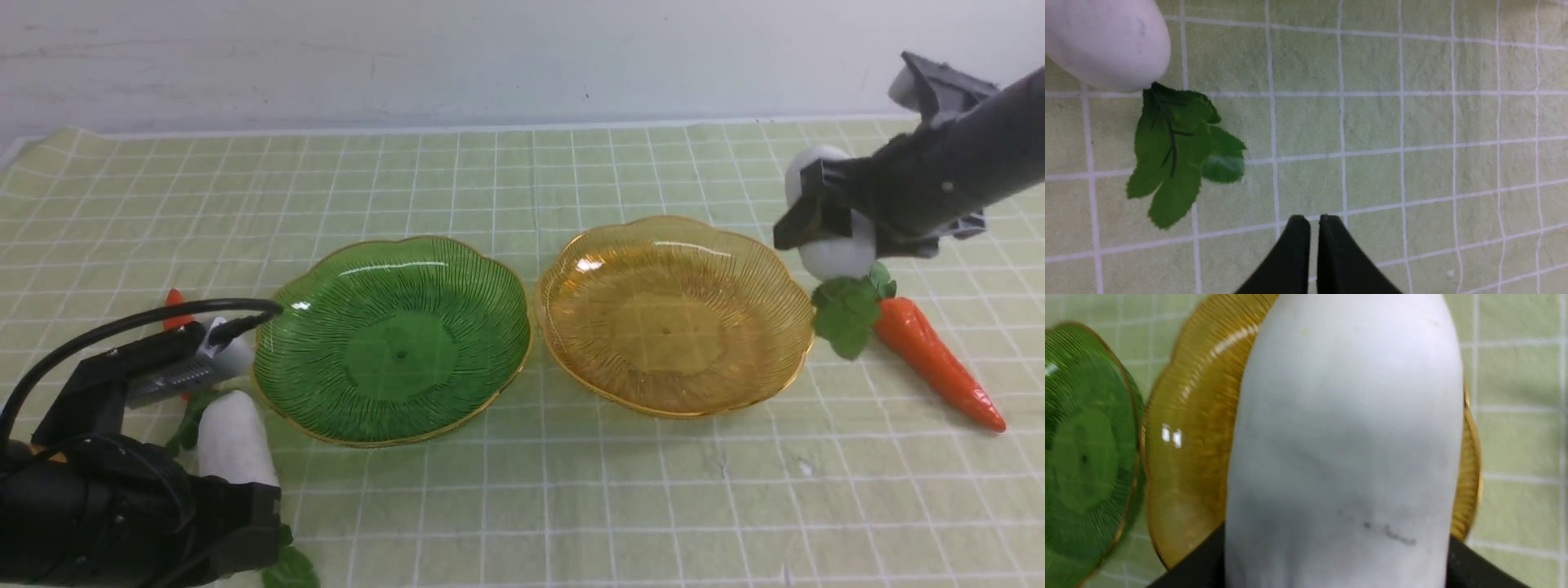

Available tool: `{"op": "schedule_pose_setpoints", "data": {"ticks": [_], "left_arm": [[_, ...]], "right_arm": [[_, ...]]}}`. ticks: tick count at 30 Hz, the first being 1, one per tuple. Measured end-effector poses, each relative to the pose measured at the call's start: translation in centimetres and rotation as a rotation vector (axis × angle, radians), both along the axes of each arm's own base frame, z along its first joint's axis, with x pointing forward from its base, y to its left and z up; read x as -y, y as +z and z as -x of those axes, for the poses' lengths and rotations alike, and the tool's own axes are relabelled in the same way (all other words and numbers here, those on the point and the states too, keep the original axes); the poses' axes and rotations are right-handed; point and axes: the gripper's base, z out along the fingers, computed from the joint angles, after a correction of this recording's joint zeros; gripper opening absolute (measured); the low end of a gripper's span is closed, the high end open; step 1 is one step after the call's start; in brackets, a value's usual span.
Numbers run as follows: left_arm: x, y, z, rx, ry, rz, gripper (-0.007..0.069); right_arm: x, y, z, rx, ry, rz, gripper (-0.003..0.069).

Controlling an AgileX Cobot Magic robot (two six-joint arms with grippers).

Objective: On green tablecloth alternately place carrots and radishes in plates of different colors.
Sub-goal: 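Place the white radish on the plate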

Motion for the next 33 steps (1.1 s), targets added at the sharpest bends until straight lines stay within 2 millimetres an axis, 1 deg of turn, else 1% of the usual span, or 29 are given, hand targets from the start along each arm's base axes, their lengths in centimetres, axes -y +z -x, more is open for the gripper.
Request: {"op": "schedule_pose_setpoints", "data": {"ticks": [1,2,7,10,12,13,14,16,18,20,21,23,24,26,28,29,30,31,33], "left_arm": [[0.0,0.0,0.0,0.0,0.0,0.0,0.0013],[0.0,0.0,0.0,0.0,0.001,0.001,0.0013],[0.1,0.1,-0.1,0.011,0.016,0.019,0.0013],[0.1,0.1,-0.2,0.011,0.018,0.021,0.0013],[0.1,0.1,-0.2,0.011,0.018,0.021,0.0013],[0.1,0.1,-0.2,0.011,0.018,0.021,0.0013],[0.1,0.1,-0.2,0.011,0.018,0.021,0.0013],[0.1,0.1,-0.2,0.011,0.018,0.021,0.0013],[0.1,0.1,-0.2,0.014,0.02,0.021,0.0013],[0.1,0.1,-0.2,0.016,0.021,0.02,0.0013],[0.1,0.1,-0.2,0.016,0.021,0.02,0.0013],[0.1,0.1,-0.2,0.016,0.021,0.02,0.0013],[0.1,0.1,-0.2,0.016,0.021,0.02,0.0013],[0.1,0.1,-0.2,0.016,0.021,0.02,0.0013],[0.1,0.1,-0.2,0.016,0.021,0.02,0.0013],[0.1,0.1,-0.2,0.016,0.021,0.02,0.0013],[0.1,0.1,-0.2,0.016,0.021,0.02,0.0013],[0.1,0.1,-0.2,0.017,0.02,0.02,0.0013],[0.1,0.1,-0.2,0.017,0.02,0.02,0.0013]], "right_arm": [[-0.1,-0.1,-0.1,0.0,-0.002,-0.006,0.0456],[-0.6,-0.5,-0.4,0.021,0.023,-0.012,0.0456],[-2.8,-3.4,-1.6,0.042,0.11,-0.006,0.0456],[-3.4,-4.8,-2.1,0.042,0.114,-0.003,0.0484],[-3.5,-5.6,-2.4,0.03,0.102,-0.01,0.0544],[-3.5,-6.0,-2.5,0.013,0.091,-0.018,0.0596],[-3.5,-6.1,-2.5,0.006,0.087,-0.022,0.0629],[-3.4,-6.1,-2.5,-0.008,0.096,-0.028,0.0668],[-2.7,-5.3,-2.7,-0.015,0.113,-0.032,0.0685],[-1.4,-4.5,-3.0,-0.021,0.128,-0.018,0.0689],[-1.2,-4.3,-3.0,-0.023,0.136,-0.018,0.0689],[1.1,-3.1,-3.1,-0.054,0.169,0.016,0.0691],[1.3,-2.9,-3.2,-0.053,0.173,0.024,0.0691],[3.9,-2.0,-2.9,-0.099,0.191,0.065,0.0691],[4.7,-2.0,-2.8,-0.112,0.189,0.082,0.0691],[5.6,-2.0,-2.7,-0.131,0.181,0.11,0.0691],[5.8,-2.0,-2.7,-0.135,0.177,0.114,0.0691],[6.6,-2.3,-2.5,-0.165,0.163,0.17,0.0689],[7.2,-2.7,-2.3,-0.206,0.141,0.232,0.0683]]}}
